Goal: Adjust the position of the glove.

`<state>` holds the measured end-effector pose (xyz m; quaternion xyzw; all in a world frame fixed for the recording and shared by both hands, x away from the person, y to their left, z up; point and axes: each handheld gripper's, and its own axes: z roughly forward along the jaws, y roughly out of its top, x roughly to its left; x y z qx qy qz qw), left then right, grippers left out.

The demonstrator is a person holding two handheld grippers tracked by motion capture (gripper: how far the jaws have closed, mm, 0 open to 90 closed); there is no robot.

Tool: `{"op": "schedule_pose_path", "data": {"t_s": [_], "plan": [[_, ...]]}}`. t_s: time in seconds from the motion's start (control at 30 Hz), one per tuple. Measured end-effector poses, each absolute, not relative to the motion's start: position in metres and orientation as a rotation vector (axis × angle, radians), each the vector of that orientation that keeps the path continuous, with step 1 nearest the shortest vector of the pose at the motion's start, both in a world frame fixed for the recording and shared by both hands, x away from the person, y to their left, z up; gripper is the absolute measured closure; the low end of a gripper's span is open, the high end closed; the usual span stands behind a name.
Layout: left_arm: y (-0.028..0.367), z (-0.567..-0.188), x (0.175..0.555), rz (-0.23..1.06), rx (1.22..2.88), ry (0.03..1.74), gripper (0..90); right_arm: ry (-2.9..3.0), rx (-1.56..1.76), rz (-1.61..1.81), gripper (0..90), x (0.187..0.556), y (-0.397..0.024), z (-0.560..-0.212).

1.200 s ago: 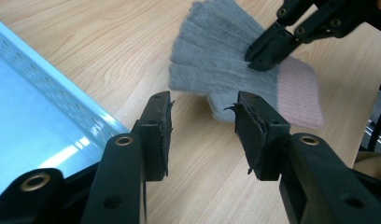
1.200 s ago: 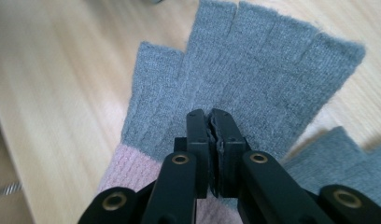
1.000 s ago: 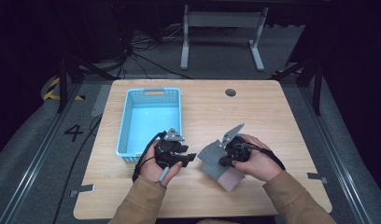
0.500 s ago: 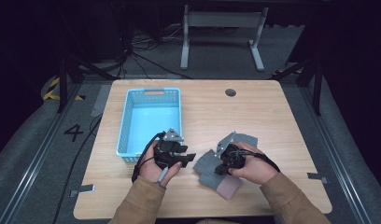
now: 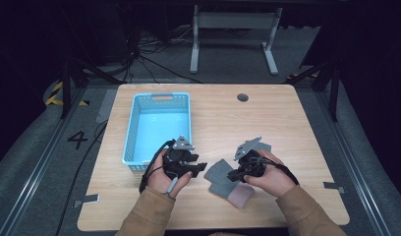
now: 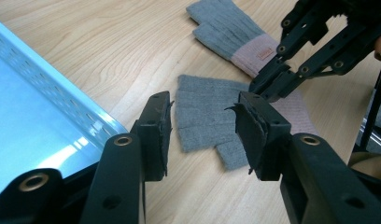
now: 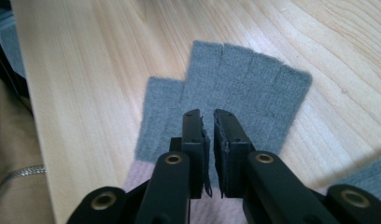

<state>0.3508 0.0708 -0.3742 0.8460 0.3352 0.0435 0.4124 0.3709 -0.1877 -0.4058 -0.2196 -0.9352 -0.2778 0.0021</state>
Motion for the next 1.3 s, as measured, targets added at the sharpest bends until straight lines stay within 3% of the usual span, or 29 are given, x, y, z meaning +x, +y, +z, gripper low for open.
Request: {"op": "schedule_pose_path", "data": {"t_s": [0.17,0.67,1.3], "plan": [[0.070,-0.371,0.349,0.116,2.120,0.829,56.4,-2.888,-0.653,-0.839,89.9,0.358,-0.187,-0.402],[0.061,-0.371,0.356,0.097,2.132,0.802,56.4,-2.860,-0.516,-0.661,90.0,0.335,-0.171,-0.423],[0.055,-0.371,0.360,0.086,2.137,0.783,56.3,-2.875,-0.570,-0.581,90.0,0.337,-0.181,-0.433]]}}
